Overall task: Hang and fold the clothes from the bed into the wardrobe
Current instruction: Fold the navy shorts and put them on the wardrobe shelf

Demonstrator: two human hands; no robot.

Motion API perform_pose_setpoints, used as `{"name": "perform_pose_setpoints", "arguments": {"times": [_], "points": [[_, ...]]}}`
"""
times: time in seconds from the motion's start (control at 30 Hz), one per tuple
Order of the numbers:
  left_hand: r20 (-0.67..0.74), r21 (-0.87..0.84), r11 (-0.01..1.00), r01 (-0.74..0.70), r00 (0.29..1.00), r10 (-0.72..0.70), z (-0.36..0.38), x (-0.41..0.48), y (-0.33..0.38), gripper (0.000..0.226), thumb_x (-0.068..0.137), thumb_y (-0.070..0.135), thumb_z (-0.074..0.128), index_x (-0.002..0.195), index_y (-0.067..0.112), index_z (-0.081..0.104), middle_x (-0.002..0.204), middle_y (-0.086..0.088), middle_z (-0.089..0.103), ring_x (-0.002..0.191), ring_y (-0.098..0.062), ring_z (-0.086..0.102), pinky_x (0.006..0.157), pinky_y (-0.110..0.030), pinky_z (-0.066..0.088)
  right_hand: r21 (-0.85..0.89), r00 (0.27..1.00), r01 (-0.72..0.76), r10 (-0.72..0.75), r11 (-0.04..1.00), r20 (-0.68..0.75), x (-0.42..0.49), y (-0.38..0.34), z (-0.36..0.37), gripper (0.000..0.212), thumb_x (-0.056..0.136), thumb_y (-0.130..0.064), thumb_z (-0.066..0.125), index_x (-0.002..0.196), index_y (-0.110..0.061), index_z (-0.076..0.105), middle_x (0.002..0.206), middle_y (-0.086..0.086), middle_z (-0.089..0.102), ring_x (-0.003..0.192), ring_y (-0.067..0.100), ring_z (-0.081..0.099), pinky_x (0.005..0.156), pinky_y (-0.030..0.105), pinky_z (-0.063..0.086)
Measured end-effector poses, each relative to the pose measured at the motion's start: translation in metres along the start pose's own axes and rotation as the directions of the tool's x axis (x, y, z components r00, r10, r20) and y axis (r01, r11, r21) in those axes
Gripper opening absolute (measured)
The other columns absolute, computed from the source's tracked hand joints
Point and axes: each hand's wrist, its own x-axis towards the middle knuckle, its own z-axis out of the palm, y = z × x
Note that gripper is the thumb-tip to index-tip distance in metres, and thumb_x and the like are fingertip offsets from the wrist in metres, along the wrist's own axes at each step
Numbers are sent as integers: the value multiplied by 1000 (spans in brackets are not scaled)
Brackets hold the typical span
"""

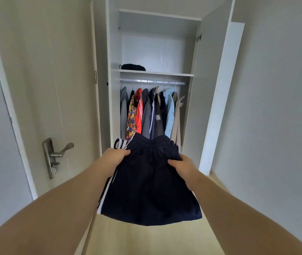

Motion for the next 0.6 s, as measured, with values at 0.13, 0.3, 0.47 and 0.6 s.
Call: {"name": "perform_pose_setpoints", "arguments": {"times": [0.13, 0.3, 0.47, 0.6], "points": [[-9, 21, 999, -42, 999, 42, 47, 84, 60, 40, 85, 21, 66, 117, -1, 56, 83, -8, 61, 70, -20, 59, 53, -27, 45, -13, 1000, 10, -10, 1000, -15, 113, -29, -28, 32, 92, -16, 53, 123, -11, 52, 96, 2, 59, 89, 22, 58, 81, 34, 47], [-39, 23, 997, -77, 996, 78, 71, 164, 110, 45, 85, 23, 66, 121, -1, 54, 103, -14, 63, 84, -26, 62, 72, -34, 52, 7, 997, 74, -74, 997, -9, 208, -62, -37, 26, 91, -14, 53, 118, -13, 54, 94, 2, 61, 86, 20, 59, 74, 31, 48], [-18, 21, 987, -158, 987, 159, 90, 236, 160, 47, 84, 24, 67, 122, 0, 52, 110, -16, 63, 94, -30, 62, 82, -37, 51, 38, 990, 127, -125, 991, -60, 283, -86, -45, 19, 91, -14, 53, 109, -19, 50, 97, 1, 58, 91, 22, 58, 83, 35, 47], [3, 14, 987, -158, 987, 158, 104, 296, 184, 47, 84, 23, 67, 122, -2, 54, 111, -18, 64, 96, -32, 63, 84, -39, 52, 40, 987, 148, -145, 988, -69, 346, -102, -50, 17, 90, -12, 55, 105, -19, 51, 95, 2, 60, 92, 24, 58, 84, 37, 48]]}}
